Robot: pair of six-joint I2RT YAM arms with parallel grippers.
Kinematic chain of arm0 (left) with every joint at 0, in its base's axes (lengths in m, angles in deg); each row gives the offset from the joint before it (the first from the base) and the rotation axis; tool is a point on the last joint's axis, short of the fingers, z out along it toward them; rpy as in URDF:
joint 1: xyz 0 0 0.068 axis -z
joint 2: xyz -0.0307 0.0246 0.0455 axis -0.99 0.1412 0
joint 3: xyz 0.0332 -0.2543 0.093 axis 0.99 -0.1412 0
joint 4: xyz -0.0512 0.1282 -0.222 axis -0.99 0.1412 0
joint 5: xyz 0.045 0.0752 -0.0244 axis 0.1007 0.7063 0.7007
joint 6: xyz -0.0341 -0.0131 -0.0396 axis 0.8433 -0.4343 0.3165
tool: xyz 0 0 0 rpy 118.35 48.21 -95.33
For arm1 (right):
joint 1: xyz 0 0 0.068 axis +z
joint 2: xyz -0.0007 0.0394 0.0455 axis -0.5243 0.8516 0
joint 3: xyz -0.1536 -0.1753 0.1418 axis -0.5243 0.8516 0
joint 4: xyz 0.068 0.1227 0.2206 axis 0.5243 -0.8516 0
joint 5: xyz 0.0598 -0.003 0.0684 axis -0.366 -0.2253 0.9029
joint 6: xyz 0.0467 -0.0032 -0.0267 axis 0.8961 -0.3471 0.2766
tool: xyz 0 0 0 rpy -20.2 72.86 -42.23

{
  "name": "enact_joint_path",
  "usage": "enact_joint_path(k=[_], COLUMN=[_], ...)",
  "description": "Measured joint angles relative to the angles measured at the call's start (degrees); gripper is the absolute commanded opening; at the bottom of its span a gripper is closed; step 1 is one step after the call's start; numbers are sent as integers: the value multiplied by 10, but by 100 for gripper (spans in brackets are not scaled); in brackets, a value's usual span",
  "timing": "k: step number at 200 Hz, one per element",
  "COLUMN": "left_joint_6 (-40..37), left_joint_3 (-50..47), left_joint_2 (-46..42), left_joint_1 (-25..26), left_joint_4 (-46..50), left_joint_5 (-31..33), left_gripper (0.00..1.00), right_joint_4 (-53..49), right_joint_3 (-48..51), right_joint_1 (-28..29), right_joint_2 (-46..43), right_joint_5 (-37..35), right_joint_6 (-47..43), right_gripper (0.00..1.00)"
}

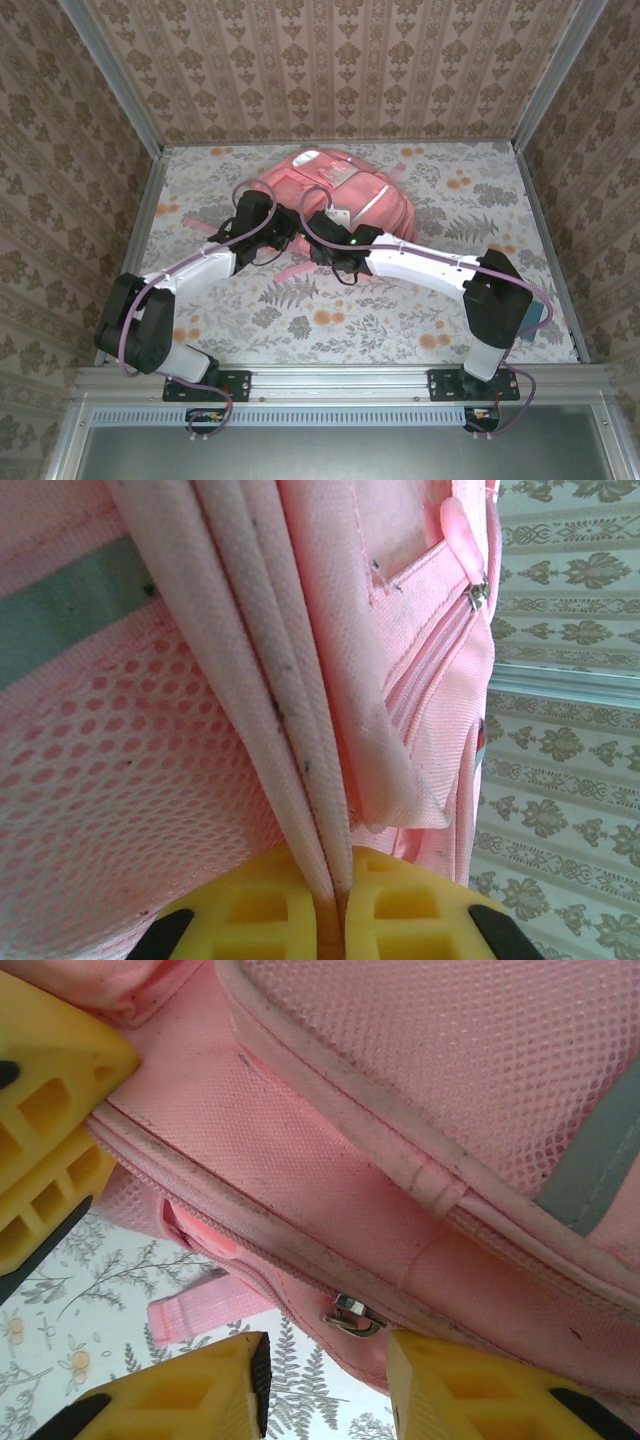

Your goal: Pack books, pencil case, and school supplies into a backpack

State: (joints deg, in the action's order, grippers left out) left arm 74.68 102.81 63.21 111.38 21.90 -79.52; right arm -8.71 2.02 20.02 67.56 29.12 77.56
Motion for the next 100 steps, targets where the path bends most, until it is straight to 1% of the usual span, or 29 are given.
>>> enact_joint_path(k=[12, 23, 31, 59, 100], left_joint_6=[3, 5, 5, 6, 11], left_joint_3=[0, 1, 1, 1, 1], left_joint_2=[4, 7, 8, 9, 9], left_joint_1=[2, 2, 2, 6, 12], left_joint_4=[-4, -7, -7, -9, -17], left_joint_5=[0, 0, 0, 0, 1], left_gripper=[8, 8, 8, 7, 7], right_joint_4=[-1, -1, -1, -10, -21], right_joint_3=[0, 0, -1, -10, -19], right_joint_1=[-1, -2, -2, -3, -7], right_joint_2=[5, 10, 16, 33, 41], right_joint_5=[0, 0, 0, -11, -29], right_joint_6=[-1, -2, -3, -3, -2], right_gripper=[32, 31, 31, 35, 35])
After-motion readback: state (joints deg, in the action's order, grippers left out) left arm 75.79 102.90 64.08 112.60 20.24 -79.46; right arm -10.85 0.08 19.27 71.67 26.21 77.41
